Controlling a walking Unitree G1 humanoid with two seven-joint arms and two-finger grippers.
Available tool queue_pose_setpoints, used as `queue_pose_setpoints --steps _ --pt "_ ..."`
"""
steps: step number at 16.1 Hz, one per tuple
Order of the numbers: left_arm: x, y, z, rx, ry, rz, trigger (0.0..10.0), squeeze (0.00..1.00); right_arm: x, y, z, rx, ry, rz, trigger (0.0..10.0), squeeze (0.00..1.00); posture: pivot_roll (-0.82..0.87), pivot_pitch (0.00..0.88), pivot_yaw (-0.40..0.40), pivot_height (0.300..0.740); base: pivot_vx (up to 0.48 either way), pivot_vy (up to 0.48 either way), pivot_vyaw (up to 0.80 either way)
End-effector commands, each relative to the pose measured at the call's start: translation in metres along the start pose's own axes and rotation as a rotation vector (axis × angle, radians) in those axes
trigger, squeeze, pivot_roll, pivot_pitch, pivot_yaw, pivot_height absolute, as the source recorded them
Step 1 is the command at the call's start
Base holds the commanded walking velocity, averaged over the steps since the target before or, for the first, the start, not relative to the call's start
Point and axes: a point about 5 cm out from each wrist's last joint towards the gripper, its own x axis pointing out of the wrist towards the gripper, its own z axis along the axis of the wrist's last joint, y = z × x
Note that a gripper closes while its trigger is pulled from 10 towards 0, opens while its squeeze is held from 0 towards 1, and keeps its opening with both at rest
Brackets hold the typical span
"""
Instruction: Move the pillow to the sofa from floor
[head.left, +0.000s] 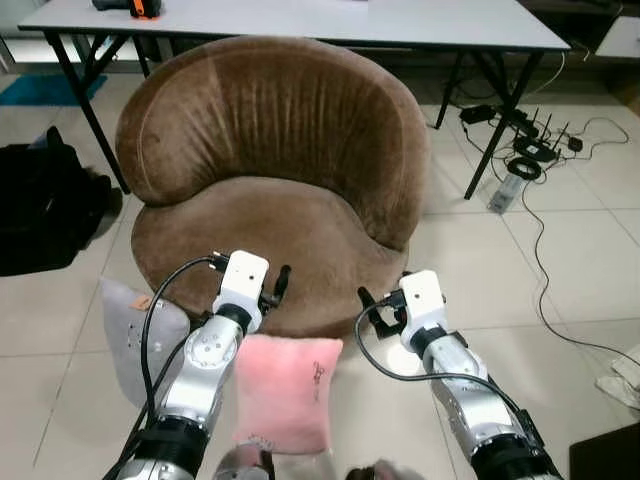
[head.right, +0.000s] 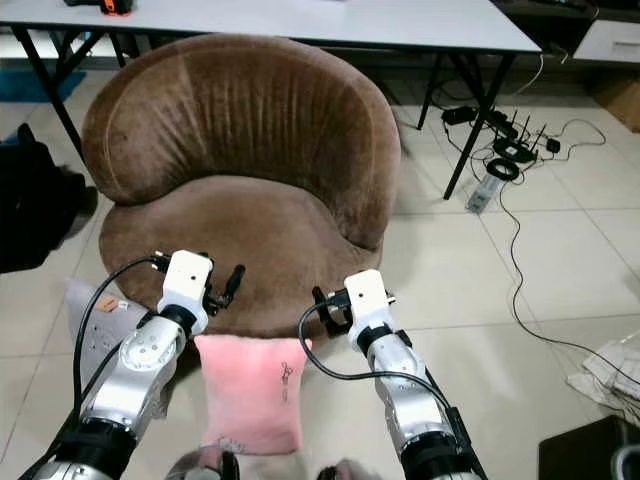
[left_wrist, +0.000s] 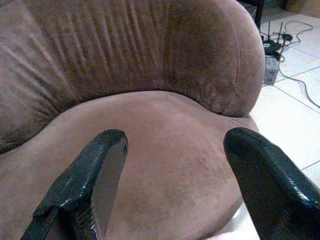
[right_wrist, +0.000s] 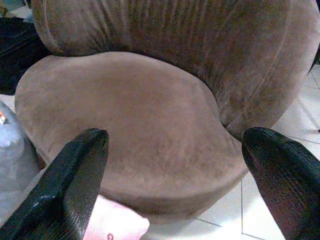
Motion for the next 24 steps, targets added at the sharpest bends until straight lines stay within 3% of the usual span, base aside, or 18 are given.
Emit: queue_pose_setpoints --steps 1,10,16,18,20,24 --pt "0.0 -0.001 -0.003 -0.019 0.019 0.008 10.0 0.0 0.0 -0.002 -0.001 -0.011 0.014 0.0 10.0 0.0 -0.04 0.077 -0.058 0.651 0.0 0.0 0.0" --pt "0.0 -0.005 -0.003 -0.04 0.024 0.004 10.0 0.0 -0.004 -0.001 -0.006 -0.015 0.046 0.01 10.0 0.0 -0.05 0.091 -0.062 0.597 0.0 0.0 0.0" --pt "-0.002 -0.008 -0.008 -0.053 0.039 0.012 10.0 0.0 -0.008 -0.002 -0.008 -0.005 0.048 0.009 10.0 0.0 -0.05 0.089 -0.069 0.597 0.0 0.0 0.08" --pt "-0.008 0.002 -0.003 -0.073 -0.048 0.034 10.0 0.0 -0.013 -0.015 -0.003 0.025 -0.017 -0.069 10.0 0.0 -0.04 0.082 -0.073 0.597 0.0 0.0 0.0" --pt "-0.019 0.032 0.007 -0.118 -0.137 0.128 10.0 0.0 -0.026 -0.033 0.002 0.033 -0.105 -0.154 10.0 0.0 -0.01 0.085 -0.082 0.597 0.0 0.0 0.0" --pt "-0.03 0.05 0.008 -0.086 -0.163 0.192 10.0 0.0 -0.018 -0.024 -0.003 0.036 -0.075 -0.1 10.0 0.0 0.07 0.089 -0.119 0.597 0.0 0.0 0.0"
